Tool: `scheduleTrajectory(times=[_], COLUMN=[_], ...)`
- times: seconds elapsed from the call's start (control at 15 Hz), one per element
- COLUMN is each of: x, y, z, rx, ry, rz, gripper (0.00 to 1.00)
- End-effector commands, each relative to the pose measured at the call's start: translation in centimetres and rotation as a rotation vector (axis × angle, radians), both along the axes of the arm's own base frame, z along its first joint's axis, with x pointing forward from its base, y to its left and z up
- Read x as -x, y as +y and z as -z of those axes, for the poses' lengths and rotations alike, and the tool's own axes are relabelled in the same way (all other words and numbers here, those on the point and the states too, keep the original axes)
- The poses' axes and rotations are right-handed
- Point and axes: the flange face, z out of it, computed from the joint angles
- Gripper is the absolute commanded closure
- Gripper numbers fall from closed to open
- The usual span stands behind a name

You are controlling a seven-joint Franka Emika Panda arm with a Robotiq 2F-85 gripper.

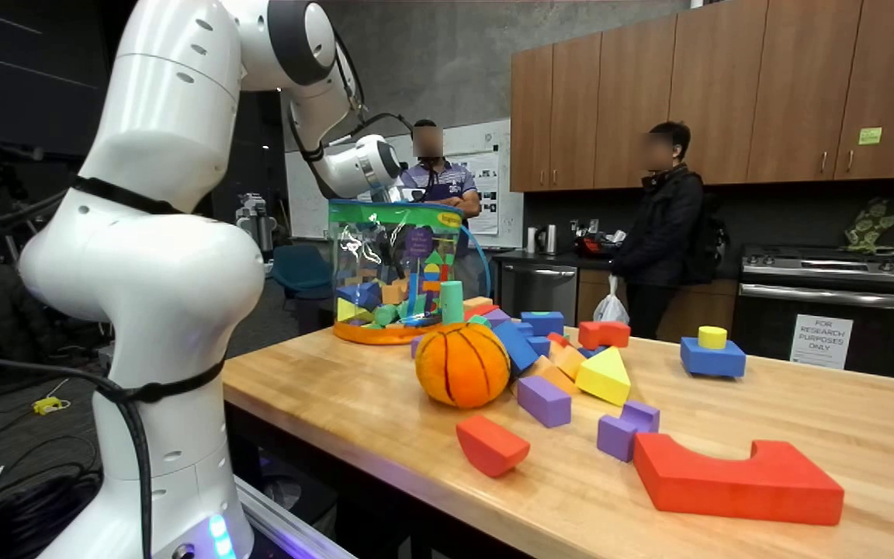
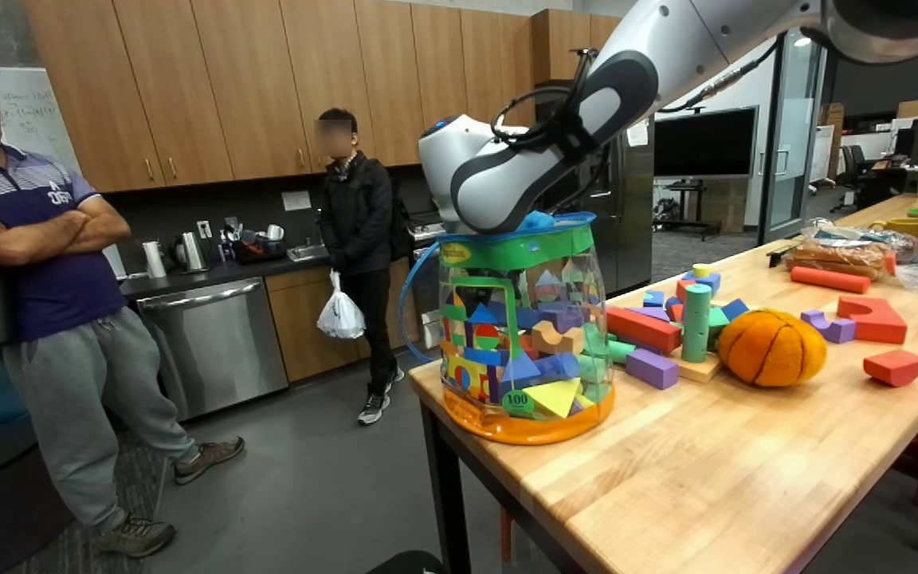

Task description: Remove one blue block from the clear bag.

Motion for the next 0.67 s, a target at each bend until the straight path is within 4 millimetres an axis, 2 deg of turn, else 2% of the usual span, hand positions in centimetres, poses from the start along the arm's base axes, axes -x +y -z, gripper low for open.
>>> scheduleTrajectory(times=[0.0,0.6], x=[0.1,-0.5], y=[0.1,-1.0], z=[-0.1,-0.4], rx=[-0.007,0.035], ry=[0.011,-0.046], rz=[-0.004,0.038], gripper=[0.0,0.0])
